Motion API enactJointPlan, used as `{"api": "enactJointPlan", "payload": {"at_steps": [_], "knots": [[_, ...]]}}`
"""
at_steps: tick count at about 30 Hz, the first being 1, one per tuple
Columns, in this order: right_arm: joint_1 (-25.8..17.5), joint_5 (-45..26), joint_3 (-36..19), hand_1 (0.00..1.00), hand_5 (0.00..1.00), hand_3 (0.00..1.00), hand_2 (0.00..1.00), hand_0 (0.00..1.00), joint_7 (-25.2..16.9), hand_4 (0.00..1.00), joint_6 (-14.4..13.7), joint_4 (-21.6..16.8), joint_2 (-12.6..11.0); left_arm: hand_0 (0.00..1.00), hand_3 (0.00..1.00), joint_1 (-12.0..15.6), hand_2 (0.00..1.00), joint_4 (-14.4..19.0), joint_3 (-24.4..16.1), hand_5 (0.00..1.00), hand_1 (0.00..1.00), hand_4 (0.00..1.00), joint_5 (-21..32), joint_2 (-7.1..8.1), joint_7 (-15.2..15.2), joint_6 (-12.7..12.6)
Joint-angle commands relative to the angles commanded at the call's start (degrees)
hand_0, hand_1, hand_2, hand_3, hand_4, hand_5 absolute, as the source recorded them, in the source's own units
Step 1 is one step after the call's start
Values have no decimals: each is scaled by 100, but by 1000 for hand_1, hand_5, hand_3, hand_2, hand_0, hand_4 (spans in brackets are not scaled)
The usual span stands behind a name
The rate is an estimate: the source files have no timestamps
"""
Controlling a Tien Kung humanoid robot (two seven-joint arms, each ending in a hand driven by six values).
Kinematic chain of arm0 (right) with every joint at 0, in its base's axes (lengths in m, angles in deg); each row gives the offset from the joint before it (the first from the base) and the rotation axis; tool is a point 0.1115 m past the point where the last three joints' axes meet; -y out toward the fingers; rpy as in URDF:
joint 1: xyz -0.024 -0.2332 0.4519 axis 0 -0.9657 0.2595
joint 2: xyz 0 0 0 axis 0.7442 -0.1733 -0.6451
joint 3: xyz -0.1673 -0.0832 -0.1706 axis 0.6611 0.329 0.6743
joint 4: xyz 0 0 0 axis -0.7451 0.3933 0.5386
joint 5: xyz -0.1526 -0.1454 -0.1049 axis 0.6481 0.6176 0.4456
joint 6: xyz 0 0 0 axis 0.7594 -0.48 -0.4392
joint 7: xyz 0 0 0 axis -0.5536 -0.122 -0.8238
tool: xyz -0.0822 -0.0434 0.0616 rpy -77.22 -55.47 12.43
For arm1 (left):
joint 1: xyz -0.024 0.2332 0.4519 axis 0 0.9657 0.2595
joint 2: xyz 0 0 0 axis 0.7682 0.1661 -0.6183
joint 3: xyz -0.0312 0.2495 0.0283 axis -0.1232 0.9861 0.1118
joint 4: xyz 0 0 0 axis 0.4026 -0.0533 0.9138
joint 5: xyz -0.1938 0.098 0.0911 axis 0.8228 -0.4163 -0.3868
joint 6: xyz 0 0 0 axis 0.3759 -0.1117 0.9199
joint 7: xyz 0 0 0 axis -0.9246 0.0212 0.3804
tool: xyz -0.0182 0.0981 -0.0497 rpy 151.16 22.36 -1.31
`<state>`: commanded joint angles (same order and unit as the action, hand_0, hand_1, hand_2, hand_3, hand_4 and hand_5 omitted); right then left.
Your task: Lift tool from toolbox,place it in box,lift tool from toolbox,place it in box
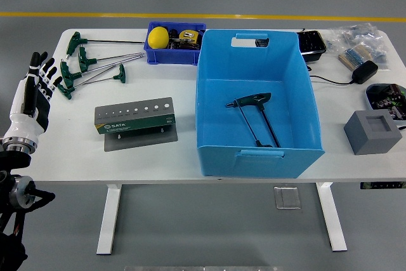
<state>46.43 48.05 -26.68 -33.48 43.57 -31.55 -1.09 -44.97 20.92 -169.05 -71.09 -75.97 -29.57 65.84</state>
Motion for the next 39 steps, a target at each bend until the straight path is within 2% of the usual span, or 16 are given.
{"api": "enactJointPlan", "payload": {"at_steps": [10,11,16,17,22,23,25,28,29,32,34,35,39], "knots": [[-10,79,-37,573,904,617,672,603,51,816,33,0,0,973,998,15,998,-102,-18,998,998,998,-92,17,45,-12],[-13,93,-52,573,903,618,671,602,60,816,34,0,4,947,998,20,998,-115,-24,998,998,998,-88,14,54,-7],[-17,132,-65,573,903,618,671,602,88,816,45,0,10,947,998,17,998,-151,-8,998,998,998,-53,21,82,29],[-18,141,-70,573,903,616,671,601,94,816,45,0,13,898,986,11,998,-160,7,998,998,998,-51,26,101,18],[-23,234,-88,573,903,616,671,601,128,816,56,0,26,898,986,21,998,-207,38,998,998,998,-117,40,171,-15],[-23,257,-93,572,903,617,671,600,132,816,58,0,26,870,946,29,998,-212,35,998,948,998,-110,40,184,-19],[-27,288,-99,572,903,617,671,600,140,816,59,0,31,870,946,52,998,-224,33,998,948,998,-74,50,238,-52],[-41,318,-116,572,903,617,671,600,152,816,52,0,42,870,946,77,998,-244,32,998,948,998,22,61,326,-149],[-48,330,-133,572,903,616,671,599,155,816,49,0,47,832,885,78,928,-255,34,924,867,998,52,64,346,-196],[-59,358,-154,572,903,616,671,599,161,816,50,0,51,832,885,86,928,-277,41,924,867,998,162,65,374,-276],[-66,381,-160,572,903,616,671,599,166,816,54,0,51,832,885,99,928,-284,44,924,867,998,387,57,376,-311],[-69,387,-165,571,904,618,671,597,166,816,55,0,52,824,854,103,905,-284,45,873,842,998,507,54,378,-325],[-79,409,-198,571,904,618,671,597,165,816,50,0,57,824,854,113,905,-269,67,873,842,998,1165,62,410,-394]]}}
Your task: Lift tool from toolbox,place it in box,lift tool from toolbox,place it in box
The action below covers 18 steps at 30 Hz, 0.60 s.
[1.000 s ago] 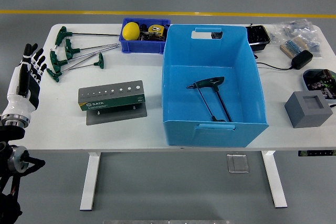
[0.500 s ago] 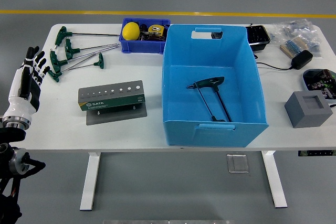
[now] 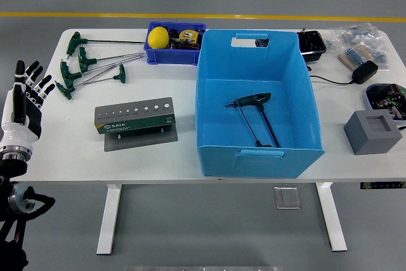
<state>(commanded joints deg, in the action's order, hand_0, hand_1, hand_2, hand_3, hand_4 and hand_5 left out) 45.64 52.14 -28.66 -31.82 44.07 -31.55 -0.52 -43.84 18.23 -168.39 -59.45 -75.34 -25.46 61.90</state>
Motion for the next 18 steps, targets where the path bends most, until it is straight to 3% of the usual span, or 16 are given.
{"api": "enactJointPlan", "payload": {"at_steps": [5,13,18], "knots": [[1,0,14,572,904,618,670,597,-1,814,-2,0,-2,806,827,-16,860,50,23,839,804,998,994,29,44,-4],[11,-46,34,571,907,617,670,597,-6,812,-11,0,3,801,828,-60,853,184,121,826,795,998,2826,103,-350,492],[19,-70,20,571,908,618,670,596,-18,811,-16,0,6,795,832,-95,854,249,217,841,793,998,4030,101,-576,670]]}}
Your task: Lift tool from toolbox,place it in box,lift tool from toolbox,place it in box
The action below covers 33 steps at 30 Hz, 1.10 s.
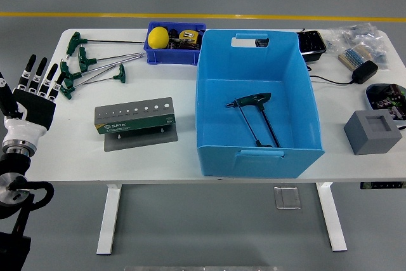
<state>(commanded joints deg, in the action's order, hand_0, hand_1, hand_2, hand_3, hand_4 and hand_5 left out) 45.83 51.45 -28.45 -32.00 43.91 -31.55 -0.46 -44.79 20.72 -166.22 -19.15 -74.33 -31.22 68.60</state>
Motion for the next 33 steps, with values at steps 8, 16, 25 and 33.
{"api": "enactJointPlan", "payload": {"at_steps": [8,16,25,33], "knots": [[7,-34,20,571,909,617,671,596,-14,809,-1,0,-8,769,825,-20,843,46,-180,870,789,998,-396,56,-8,-134],[32,-102,73,571,908,617,671,595,-30,809,-9,0,-26,785,829,-59,859,76,-605,889,827,998,-2327,39,183,-185],[57,-111,103,571,907,617,670,595,-38,809,-3,0,-44,793,831,-42,868,-3,-693,922,840,998,-4487,-14,226,94],[61,-91,105,571,907,616,670,593,-26,808,-3,0,-43,824,828,-57,887,-47,-709,998,862,998,-5588,-29,178,324]]}}
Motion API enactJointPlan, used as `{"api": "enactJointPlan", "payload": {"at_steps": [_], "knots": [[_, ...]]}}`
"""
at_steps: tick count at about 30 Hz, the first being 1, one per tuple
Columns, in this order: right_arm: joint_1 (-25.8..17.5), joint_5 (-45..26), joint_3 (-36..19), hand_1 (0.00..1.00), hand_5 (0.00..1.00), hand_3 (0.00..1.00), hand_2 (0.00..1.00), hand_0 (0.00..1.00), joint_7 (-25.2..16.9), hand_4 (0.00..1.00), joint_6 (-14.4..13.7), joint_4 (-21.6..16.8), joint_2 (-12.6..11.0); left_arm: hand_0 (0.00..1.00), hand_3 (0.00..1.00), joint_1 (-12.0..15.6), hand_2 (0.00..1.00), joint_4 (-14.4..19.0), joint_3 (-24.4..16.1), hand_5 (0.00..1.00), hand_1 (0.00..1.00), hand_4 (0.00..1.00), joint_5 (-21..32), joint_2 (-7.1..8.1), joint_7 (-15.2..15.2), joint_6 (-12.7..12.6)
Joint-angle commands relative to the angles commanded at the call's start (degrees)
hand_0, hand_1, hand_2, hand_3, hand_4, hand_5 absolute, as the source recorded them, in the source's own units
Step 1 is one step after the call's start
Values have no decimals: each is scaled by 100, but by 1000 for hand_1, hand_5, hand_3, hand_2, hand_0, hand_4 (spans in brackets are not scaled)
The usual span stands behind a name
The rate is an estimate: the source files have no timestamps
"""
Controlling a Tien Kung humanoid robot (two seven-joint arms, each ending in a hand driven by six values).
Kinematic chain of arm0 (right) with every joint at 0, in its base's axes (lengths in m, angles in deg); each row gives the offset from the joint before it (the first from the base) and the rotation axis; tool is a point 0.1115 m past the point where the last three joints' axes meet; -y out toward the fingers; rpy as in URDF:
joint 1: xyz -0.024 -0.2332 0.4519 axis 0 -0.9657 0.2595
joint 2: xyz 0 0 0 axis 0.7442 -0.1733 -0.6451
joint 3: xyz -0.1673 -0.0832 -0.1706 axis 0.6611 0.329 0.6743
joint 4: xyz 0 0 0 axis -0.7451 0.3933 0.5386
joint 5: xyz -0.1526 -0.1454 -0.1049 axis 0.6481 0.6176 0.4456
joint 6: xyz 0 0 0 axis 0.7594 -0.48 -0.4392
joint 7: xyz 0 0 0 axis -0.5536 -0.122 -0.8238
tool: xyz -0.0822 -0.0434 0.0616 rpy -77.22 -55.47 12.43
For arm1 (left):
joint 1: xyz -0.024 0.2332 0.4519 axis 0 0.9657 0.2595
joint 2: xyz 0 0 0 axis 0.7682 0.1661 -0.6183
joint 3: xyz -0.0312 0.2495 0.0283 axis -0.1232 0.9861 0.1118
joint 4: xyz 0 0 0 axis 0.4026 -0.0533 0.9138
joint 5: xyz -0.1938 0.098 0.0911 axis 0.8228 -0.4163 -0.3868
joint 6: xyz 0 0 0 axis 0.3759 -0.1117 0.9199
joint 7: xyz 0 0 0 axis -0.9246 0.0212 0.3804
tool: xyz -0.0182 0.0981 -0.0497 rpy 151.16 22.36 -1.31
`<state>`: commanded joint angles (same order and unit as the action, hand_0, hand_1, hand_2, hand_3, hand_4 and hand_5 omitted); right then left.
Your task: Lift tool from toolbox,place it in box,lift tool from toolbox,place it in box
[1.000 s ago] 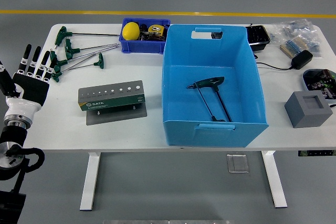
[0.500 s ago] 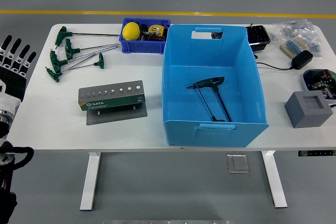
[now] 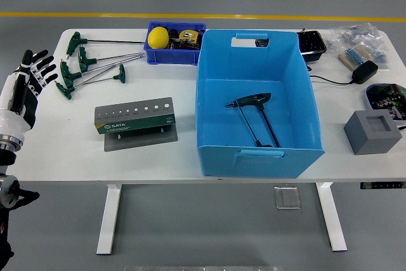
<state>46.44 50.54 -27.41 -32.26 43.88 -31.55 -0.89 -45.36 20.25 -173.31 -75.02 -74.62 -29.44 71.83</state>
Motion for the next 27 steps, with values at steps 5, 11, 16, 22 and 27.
{"api": "enactJointPlan", "payload": {"at_steps": [5,11,16,22,27], "knots": [[-3,-2,11,571,907,616,670,593,-3,808,9,0,-4,831,834,7,892,-31,30,998,870,998,92,-12,30,16],[-5,-4,41,571,905,615,670,594,8,808,14,0,-3,831,834,22,892,-82,64,998,870,998,183,5,81,49],[-13,31,54,571,905,615,670,594,31,808,15,0,2,846,846,37,916,-116,64,998,888,998,243,15,113,54],[-6,74,104,571,905,615,671,594,37,807,21,0,-4,919,913,16,987,-45,160,998,971,998,592,73,-202,223],[-14,82,102,571,904,616,672,593,24,807,17,0,-11,961,943,-31,998,-38,214,998,998,998,541,108,-253,235]]}}
